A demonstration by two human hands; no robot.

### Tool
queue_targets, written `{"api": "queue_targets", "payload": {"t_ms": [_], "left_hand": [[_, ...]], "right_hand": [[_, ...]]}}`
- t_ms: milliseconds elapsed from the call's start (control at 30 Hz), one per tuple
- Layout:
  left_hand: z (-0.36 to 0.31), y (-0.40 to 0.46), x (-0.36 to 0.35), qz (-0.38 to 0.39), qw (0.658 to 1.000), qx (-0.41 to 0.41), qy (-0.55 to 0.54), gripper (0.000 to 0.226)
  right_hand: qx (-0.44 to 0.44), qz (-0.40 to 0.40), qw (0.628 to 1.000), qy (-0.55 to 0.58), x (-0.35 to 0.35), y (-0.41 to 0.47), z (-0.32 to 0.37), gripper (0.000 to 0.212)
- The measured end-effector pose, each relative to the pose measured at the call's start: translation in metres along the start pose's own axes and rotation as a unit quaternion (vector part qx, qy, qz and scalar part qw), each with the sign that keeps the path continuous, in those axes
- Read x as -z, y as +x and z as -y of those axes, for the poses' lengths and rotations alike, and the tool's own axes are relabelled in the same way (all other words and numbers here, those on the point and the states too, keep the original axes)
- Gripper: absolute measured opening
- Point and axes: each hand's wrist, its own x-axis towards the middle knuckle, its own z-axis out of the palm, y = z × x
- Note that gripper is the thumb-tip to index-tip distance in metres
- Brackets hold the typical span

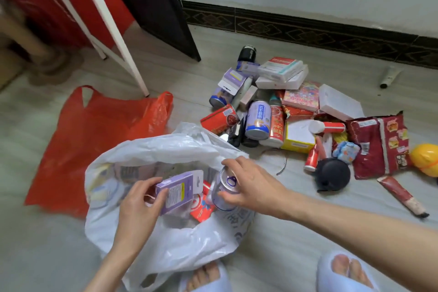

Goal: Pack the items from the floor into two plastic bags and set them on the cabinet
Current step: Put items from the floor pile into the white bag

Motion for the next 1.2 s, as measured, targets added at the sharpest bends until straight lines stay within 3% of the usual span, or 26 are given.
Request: {"api": "queue_targets", "payload": {"t_ms": [200, 367, 633, 767, 1000, 1200], "left_hand": [[-0.005, 0.031, -0.010, -0.059, 0.998, -0.030, -0.008, 0.021], [-0.012, 0.062, -0.036, -0.065, 0.994, -0.075, 0.046, 0.017], [-0.004, 0.069, -0.058, 0.032, 0.979, -0.126, 0.155, 0.018], [0.002, 0.052, -0.061, 0.109, 0.971, -0.166, 0.135, 0.034], [0.016, 0.044, -0.049, 0.169, 0.968, -0.081, 0.166, 0.056], [-0.003, 0.014, -0.040, 0.159, 0.964, -0.124, 0.174, 0.057]], "right_hand": [[0.018, -0.042, 0.996, -0.080, -0.009, 0.049, 0.008, 0.054], [-0.052, -0.072, 0.994, -0.057, -0.015, 0.079, 0.006, 0.055], [-0.056, -0.041, 0.997, -0.021, -0.040, 0.087, 0.013, 0.061], [-0.038, -0.031, 0.999, -0.010, -0.039, 0.084, 0.011, 0.062], [0.005, 0.002, 1.000, 0.013, -0.044, 0.068, 0.009, 0.057], [0.007, -0.011, 1.000, -0.014, -0.017, 0.026, -0.023, 0.054]]}}
